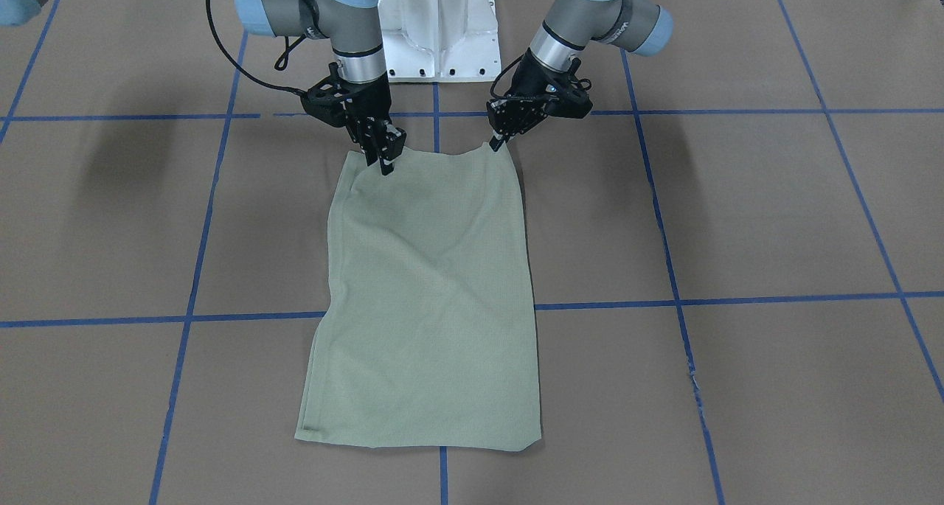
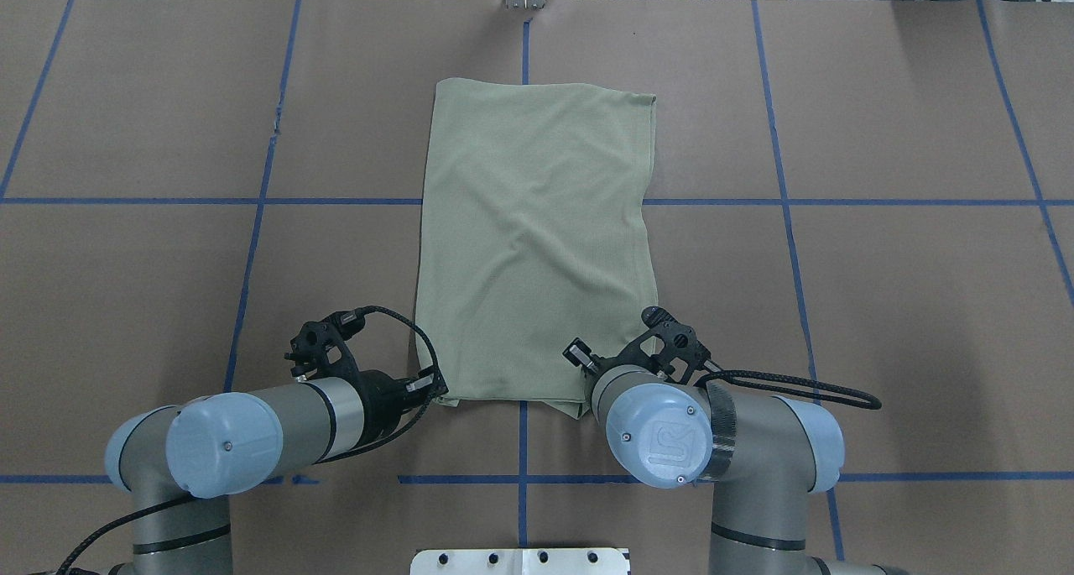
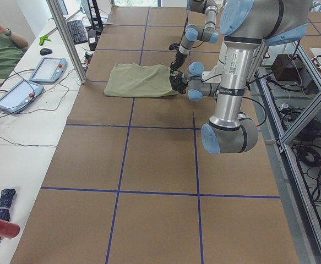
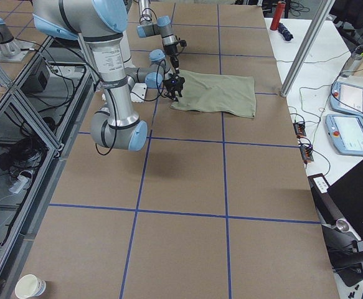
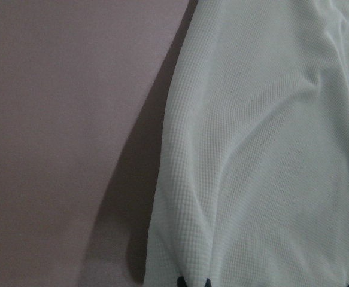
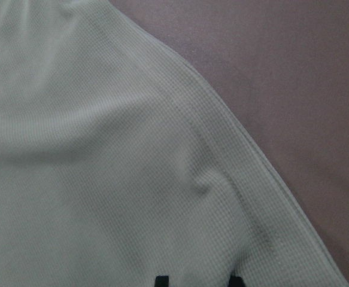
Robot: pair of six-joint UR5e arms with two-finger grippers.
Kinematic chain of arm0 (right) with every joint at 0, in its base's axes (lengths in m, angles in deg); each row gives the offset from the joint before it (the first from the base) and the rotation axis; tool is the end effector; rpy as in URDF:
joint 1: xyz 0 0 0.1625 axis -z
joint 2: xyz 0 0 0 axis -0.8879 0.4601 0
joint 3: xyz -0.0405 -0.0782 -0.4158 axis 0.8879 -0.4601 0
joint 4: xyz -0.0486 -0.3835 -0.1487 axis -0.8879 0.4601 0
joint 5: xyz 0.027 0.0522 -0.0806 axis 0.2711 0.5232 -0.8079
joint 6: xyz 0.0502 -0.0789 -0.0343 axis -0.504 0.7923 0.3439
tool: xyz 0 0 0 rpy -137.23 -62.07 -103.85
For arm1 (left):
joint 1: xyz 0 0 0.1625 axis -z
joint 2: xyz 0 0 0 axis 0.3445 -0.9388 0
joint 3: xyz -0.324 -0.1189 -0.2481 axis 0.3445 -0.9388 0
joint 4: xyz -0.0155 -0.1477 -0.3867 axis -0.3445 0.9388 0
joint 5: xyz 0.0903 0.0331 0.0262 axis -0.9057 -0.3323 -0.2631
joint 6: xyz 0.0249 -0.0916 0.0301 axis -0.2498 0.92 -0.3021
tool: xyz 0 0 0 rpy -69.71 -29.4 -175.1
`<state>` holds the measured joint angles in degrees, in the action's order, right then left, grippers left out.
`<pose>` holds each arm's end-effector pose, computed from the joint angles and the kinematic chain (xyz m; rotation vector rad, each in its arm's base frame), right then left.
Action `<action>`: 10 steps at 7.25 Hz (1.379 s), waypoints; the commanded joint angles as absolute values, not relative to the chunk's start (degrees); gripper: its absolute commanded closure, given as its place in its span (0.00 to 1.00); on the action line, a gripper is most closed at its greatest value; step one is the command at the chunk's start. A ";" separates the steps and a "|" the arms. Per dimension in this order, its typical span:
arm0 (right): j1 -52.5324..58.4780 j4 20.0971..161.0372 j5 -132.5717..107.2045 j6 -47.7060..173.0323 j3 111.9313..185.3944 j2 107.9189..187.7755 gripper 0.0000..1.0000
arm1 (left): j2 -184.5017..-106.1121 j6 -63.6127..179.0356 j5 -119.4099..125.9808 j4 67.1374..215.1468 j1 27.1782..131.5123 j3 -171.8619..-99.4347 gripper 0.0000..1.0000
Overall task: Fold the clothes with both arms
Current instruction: 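Lower both grippers onto the two corners of the shirt end nearest the robot and grasp, then lift the near shirt end with both grippers and fold it toward the far end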
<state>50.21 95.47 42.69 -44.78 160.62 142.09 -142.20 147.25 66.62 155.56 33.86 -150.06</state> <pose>-0.5745 -0.2832 0.2767 0.0277 -0.9038 0.8418 0.5280 -0.2752 0.2976 0.0719 1.2803 -0.4771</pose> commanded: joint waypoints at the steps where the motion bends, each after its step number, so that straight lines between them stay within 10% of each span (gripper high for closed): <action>1: 50.21 95.47 42.69 -44.76 160.78 141.15 1.00 | -142.41 147.22 66.65 155.56 33.86 -150.23 1.00; 4: 49.34 96.51 42.87 -44.50 165.32 141.58 1.00 | -141.80 146.17 67.00 154.08 34.12 -153.81 1.00; 7: 51.70 122.55 43.92 -44.50 190.24 141.06 1.00 | -142.14 144.58 71.83 126.21 34.21 -181.44 1.00; 10: 51.09 124.39 44.72 -42.75 188.23 138.87 1.00 | -143.72 143.54 73.77 122.16 34.21 -180.58 1.00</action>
